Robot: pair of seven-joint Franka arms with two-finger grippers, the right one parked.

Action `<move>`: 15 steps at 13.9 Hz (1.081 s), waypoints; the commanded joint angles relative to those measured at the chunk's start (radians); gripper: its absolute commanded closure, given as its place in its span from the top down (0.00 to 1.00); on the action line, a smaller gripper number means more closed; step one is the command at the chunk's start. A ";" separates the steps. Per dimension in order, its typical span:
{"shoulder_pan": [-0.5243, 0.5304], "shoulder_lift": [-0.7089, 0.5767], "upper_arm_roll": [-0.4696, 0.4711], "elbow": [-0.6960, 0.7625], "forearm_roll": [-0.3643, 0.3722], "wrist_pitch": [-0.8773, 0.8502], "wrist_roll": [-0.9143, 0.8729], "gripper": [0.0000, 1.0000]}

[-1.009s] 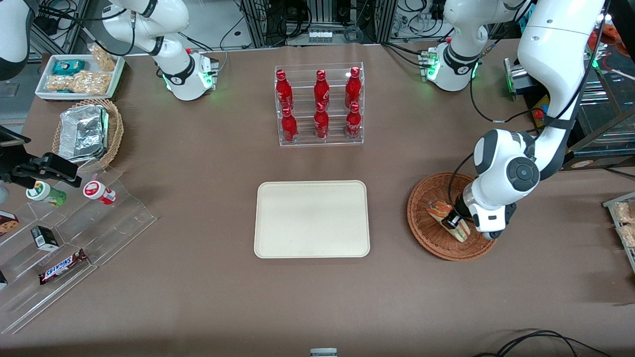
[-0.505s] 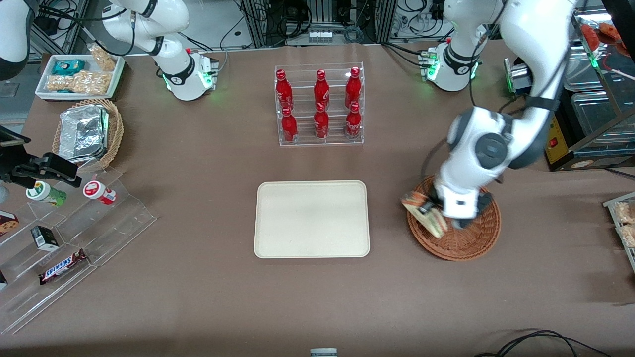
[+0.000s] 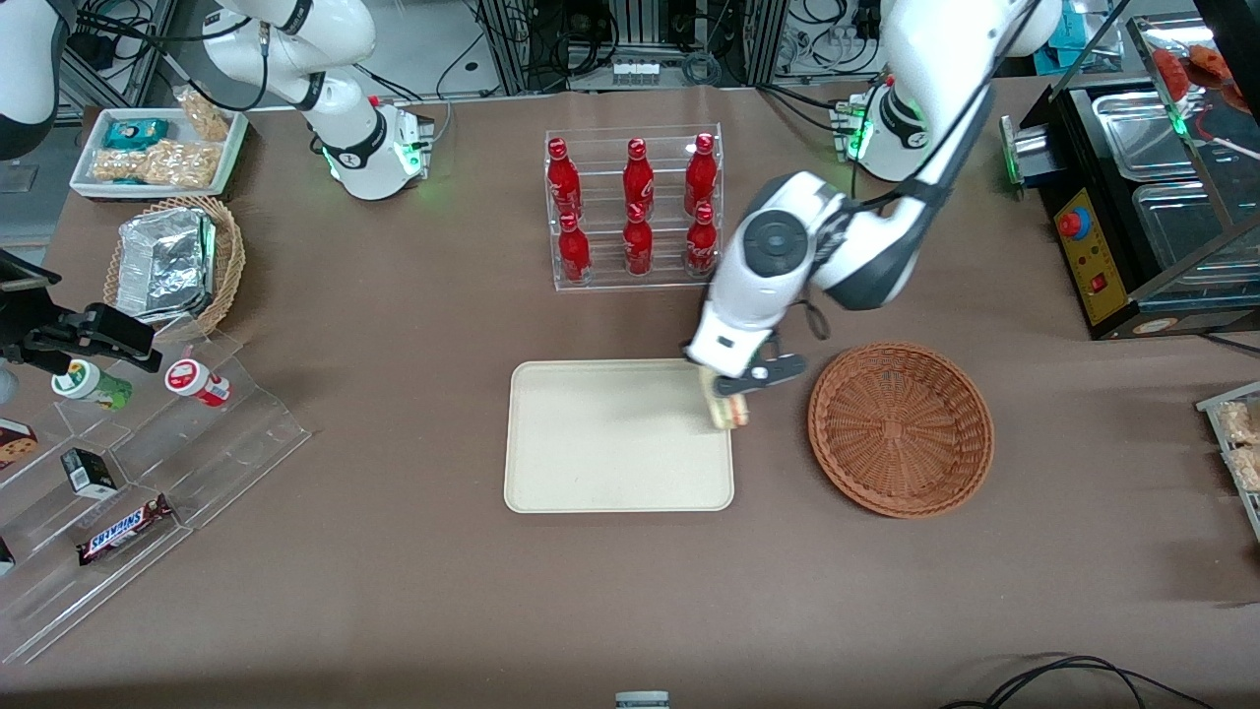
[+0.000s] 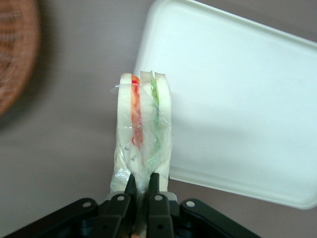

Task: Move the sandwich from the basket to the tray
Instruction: 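Lift the sandwich and carry it with the left gripper over the cream tray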

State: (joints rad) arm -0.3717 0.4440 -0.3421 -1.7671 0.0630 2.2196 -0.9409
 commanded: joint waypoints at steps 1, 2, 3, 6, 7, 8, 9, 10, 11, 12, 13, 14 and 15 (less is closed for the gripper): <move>-0.079 0.195 0.012 0.245 0.040 -0.028 0.051 0.12; -0.110 0.244 0.014 0.292 0.047 -0.028 0.051 0.13; -0.131 0.299 0.015 0.355 0.063 -0.028 0.050 0.16; -0.170 0.401 0.018 0.483 0.070 -0.029 0.040 0.26; -0.173 0.424 0.018 0.512 0.070 -0.029 0.040 0.29; -0.187 0.442 0.020 0.538 0.070 -0.029 0.039 0.36; -0.188 0.458 0.020 0.557 0.067 -0.028 0.037 0.48; -0.187 0.455 0.020 0.555 0.069 -0.031 0.030 0.52; -0.188 0.450 0.023 0.555 0.070 -0.044 0.016 0.59; -0.185 0.441 0.025 0.560 0.069 -0.076 -0.004 0.74; -0.182 0.414 0.025 0.561 0.072 -0.109 -0.033 1.00; -0.182 0.372 0.026 0.561 0.072 -0.162 -0.059 1.00; -0.173 0.336 0.026 0.563 0.069 -0.232 -0.061 1.00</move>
State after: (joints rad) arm -0.5389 0.8611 -0.3318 -1.2104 0.1203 2.1015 -0.9583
